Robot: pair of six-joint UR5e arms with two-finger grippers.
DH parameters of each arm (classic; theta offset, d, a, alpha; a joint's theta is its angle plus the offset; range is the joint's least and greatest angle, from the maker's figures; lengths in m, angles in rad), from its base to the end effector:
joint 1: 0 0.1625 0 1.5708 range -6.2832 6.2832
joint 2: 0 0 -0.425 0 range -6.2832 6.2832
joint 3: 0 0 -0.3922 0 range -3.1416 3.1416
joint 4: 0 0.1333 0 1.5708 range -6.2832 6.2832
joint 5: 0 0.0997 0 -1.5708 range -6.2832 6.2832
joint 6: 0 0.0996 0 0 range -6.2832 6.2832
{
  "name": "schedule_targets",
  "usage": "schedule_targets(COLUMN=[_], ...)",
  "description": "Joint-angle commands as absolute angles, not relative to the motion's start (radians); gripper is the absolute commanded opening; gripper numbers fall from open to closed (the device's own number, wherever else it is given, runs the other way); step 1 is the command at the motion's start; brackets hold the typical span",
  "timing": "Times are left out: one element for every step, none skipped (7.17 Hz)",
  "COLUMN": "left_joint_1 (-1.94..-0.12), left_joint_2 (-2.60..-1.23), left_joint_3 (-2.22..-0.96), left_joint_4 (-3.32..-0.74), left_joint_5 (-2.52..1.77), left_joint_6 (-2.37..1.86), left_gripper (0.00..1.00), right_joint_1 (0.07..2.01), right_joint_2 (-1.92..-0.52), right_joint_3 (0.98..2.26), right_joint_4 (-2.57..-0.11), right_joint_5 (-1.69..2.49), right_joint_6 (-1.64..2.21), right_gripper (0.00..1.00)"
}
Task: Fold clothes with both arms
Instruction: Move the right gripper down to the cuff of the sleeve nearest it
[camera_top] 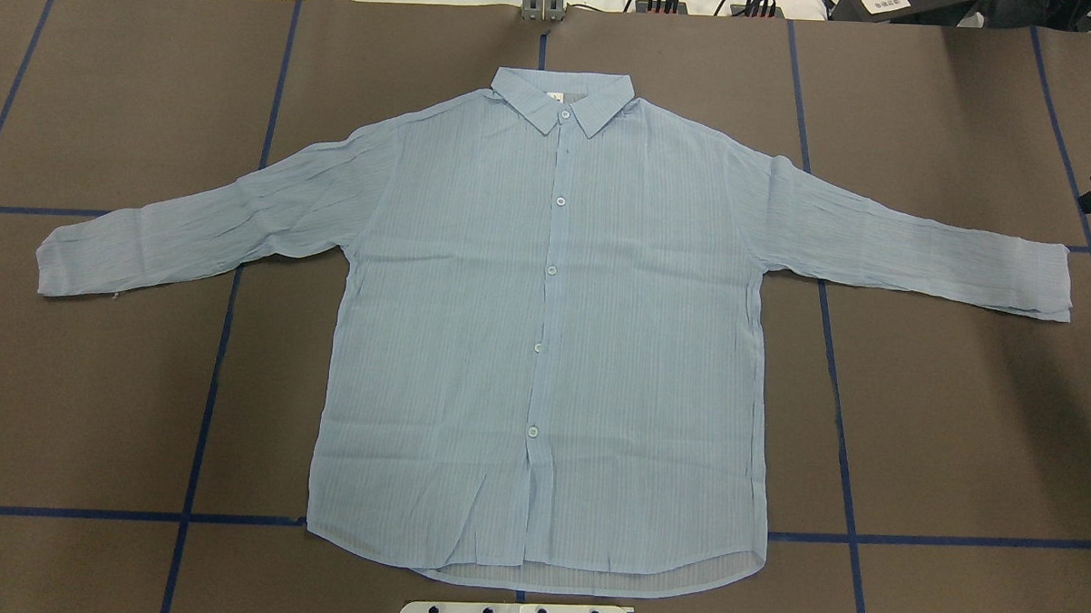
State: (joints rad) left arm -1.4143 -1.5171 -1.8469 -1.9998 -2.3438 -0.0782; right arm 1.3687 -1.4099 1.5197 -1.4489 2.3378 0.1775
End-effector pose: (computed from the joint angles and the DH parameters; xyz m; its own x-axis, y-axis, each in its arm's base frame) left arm 0.0122 -0.4863 0.4966 0.6488 0.4668 -0.6010 -0.0735 0.8245 0.5611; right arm -0.0518 -0.5727 0.5859 0.6973 -0.1276 0.7054 0.0734 0.9916 0.1068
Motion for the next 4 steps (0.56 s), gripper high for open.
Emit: schedule_targets(left_joint_1=[-1.408,-1.408,-1.408,-1.408], left_joint_2=[-1.508,-1.496,-1.483,-1.48], left_joint_3=[-1.845,-1.854,-1.841,-1.836], left_joint_4=[-1.987,-1.988,-1.99,-1.991], left_joint_5=[-2.338,-2.333,-2.335,-2.342], left_joint_6=[-0.103,-0.116,-0.117,-0.117], left_gripper=[1.0,1.0,1.0,1.0], right_joint_1=[1.368,1.368,1.361,1.347], right_joint_2=[-1.417,-1.425,-1.431,-1.427], right_joint_3=[1.526,1.528,1.526,1.519], right_joint_4=[-1.448,-1.448,-1.447,-1.439], right_joint_5=[2.342,2.342,2.341,2.338], right_joint_6=[0.181,0.181,0.181,0.195], right_gripper=[1.0,1.0,1.0,1.0])
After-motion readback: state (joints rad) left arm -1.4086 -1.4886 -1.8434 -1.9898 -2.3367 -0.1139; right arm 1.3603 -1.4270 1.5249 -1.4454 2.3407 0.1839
